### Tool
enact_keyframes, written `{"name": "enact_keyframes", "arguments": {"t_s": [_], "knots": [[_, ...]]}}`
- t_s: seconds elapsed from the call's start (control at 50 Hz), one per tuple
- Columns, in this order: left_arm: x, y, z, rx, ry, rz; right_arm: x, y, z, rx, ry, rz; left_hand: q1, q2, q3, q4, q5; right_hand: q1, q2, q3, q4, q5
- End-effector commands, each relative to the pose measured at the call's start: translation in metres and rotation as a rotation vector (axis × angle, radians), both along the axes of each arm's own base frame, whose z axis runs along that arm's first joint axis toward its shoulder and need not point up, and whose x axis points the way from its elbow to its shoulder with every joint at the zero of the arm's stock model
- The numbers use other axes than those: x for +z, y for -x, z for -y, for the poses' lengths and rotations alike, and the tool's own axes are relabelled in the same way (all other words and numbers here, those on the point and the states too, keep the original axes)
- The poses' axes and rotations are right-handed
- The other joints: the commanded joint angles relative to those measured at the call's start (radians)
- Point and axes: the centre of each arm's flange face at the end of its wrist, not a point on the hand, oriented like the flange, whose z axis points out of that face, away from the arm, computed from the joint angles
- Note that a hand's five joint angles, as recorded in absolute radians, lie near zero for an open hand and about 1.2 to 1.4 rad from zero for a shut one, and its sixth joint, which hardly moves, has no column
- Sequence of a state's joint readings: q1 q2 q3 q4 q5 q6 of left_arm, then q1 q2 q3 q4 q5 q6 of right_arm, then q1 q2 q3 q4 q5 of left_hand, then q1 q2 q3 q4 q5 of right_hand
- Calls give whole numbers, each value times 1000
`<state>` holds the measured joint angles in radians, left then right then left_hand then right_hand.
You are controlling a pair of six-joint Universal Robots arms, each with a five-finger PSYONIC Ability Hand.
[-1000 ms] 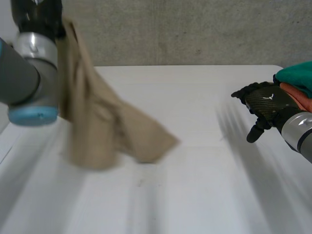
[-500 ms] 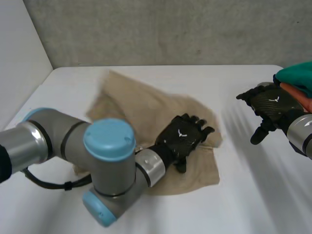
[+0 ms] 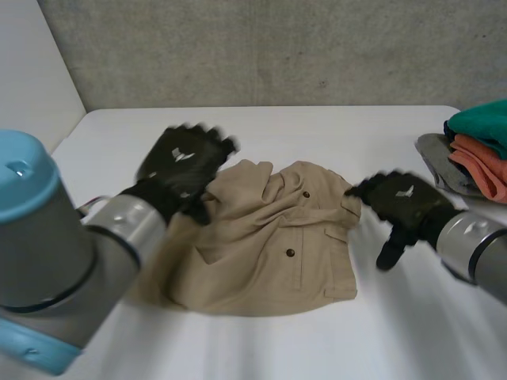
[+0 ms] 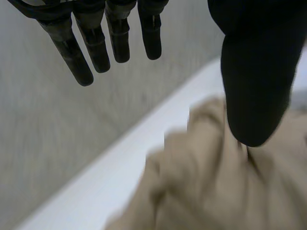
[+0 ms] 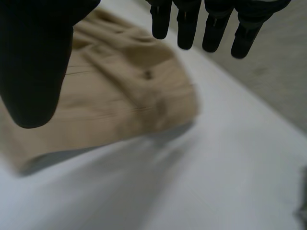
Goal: Fold the laundry.
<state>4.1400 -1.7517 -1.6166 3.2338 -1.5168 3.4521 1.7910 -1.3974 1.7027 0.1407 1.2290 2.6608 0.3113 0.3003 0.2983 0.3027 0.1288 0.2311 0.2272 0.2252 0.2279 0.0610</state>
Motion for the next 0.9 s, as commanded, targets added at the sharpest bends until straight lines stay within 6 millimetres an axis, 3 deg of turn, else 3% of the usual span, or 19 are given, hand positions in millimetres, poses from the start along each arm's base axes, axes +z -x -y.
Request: {"name": "enact_keyframes", "arguments": {"t_s": [0.02, 0.12, 0.2, 0.4, 0.48, 0.5, 0.52, 0.54, 0.64, 0.72, 0.74, 0.8, 0.82, 0.88, 0.9], "knots": [[-34, -55, -9, 152, -317, 218, -27, -18, -49, 144, -205, -119, 90, 101, 103, 99, 98, 272, 276, 278, 275, 268], [-60, -86, -1, 267, -439, 278, -49, -33, -58, 165, -167, -111, 67, 78, 80, 75, 75, 272, 276, 278, 275, 268], [-75, -95, 10, 298, -470, 287, -62, -41, -62, 128, -109, -95, 67, 78, 80, 75, 75, 266, 270, 272, 270, 262], [-108, -81, 24, 229, -414, 302, -91, -58, -65, 86, 11, -85, 96, 107, 109, 104, 104, 401, 405, 407, 404, 397], [-118, -79, 31, 249, -347, 345, -92, -59, -58, 71, 39, -71, 511, 522, 524, 520, 519, 881, 885, 887, 885, 877], [-118, -80, 35, 274, -308, 353, -90, -60, -54, 65, 61, -54, 867, 878, 880, 876, 875, 1162, 1166, 1168, 1165, 1158], [-116, -81, 37, 291, -282, 353, -88, -60, -52, 63, 71, -47, 1063, 1074, 1076, 1071, 1071, 1165, 1169, 1171, 1168, 1161], [-113, -82, 40, 312, -260, 350, -86, -61, -50, 63, 84, -41, 1085, 1096, 1098, 1093, 1093, 1165, 1169, 1171, 1168, 1161], [-76, -83, 45, 405, -105, 274, -62, -63, -42, 57, 167, 4, 1085, 1096, 1098, 1094, 1093, 1165, 1169, 1171, 1168, 1161], [-29, -77, 35, 375, 6, 156, -26, -64, -32, 41, 238, 41, 1085, 1096, 1098, 1094, 1093, 1165, 1169, 1171, 1168, 1161], [-5, -75, 29, 354, 54, 97, -7, -63, -30, 38, 265, 55, 1085, 1096, 1098, 1094, 1093, 1165, 1169, 1171, 1168, 1161], [35, -74, 18, 324, 135, 1, 29, -61, -26, 31, 315, 87, 1085, 1096, 1098, 1094, 1093, 1165, 1169, 1171, 1168, 1161], [63, -74, 10, 308, 193, -62, 53, -59, -24, 28, 350, 106, 1085, 1096, 1098, 1094, 1093, 1165, 1169, 1171, 1168, 1161], [103, -77, -3, 295, 268, -146, 92, -55, -22, 33, 411, 142, 1085, 1096, 1098, 1094, 1093, 1165, 1169, 1171, 1168, 1161], [128, -80, -13, 293, 314, -200, 118, -52, -21, 38, 454, 168, 1085, 1096, 1098, 1094, 1093, 1165, 1169, 1171, 1168, 1161]]}}
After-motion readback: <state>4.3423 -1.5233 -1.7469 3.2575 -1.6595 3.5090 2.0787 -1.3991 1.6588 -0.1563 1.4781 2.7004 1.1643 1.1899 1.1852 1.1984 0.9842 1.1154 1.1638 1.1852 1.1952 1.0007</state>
